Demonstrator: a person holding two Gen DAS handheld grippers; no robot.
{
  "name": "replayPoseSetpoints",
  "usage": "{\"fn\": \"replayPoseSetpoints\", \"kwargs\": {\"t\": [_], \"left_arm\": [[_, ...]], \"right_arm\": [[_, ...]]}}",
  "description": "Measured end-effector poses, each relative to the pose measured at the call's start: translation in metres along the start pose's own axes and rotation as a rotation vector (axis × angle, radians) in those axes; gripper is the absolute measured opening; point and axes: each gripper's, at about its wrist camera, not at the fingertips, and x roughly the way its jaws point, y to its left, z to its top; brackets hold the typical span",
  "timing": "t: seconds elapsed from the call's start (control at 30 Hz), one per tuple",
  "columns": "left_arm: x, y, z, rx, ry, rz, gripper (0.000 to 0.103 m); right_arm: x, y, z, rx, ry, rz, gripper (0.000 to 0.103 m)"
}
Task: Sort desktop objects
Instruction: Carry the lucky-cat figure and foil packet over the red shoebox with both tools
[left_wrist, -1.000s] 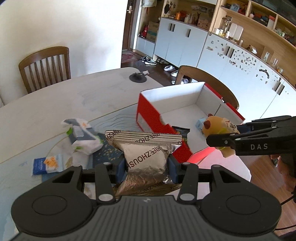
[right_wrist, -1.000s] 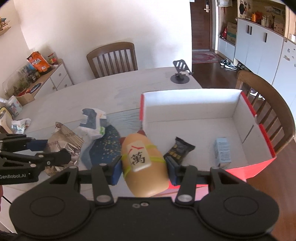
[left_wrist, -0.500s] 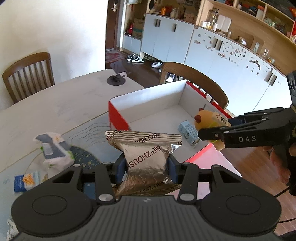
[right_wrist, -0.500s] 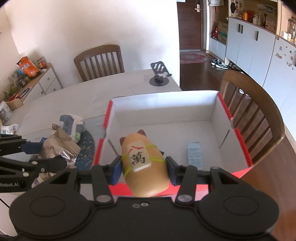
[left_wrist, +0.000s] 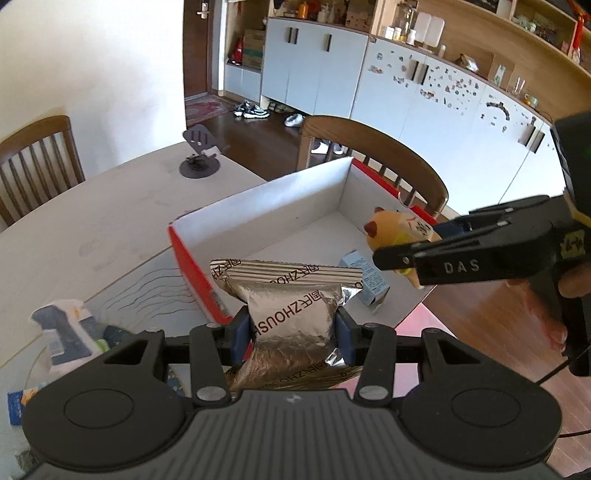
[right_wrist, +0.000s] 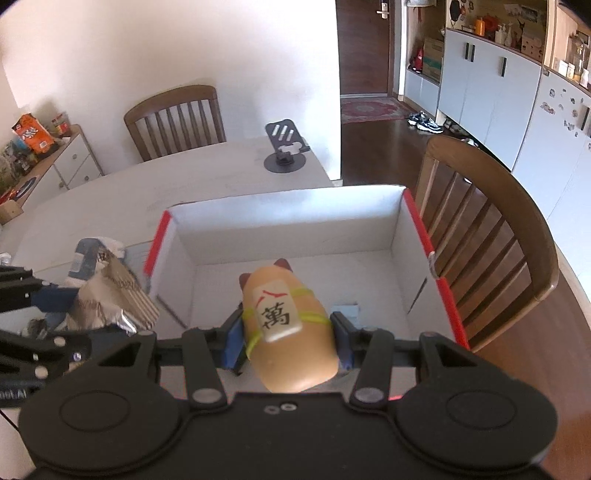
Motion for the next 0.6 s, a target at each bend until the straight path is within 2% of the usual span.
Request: {"fn": "replayPoseSetpoints", "kwargs": {"t": [0.6], "left_arm": [[0.064, -0.019, 0.025, 0.054, 0.086, -0.052, 0.045]], "right_arm": [[0.053, -0.034, 0.024, 0.025, 0.057, -0.028, 0.048]]}}
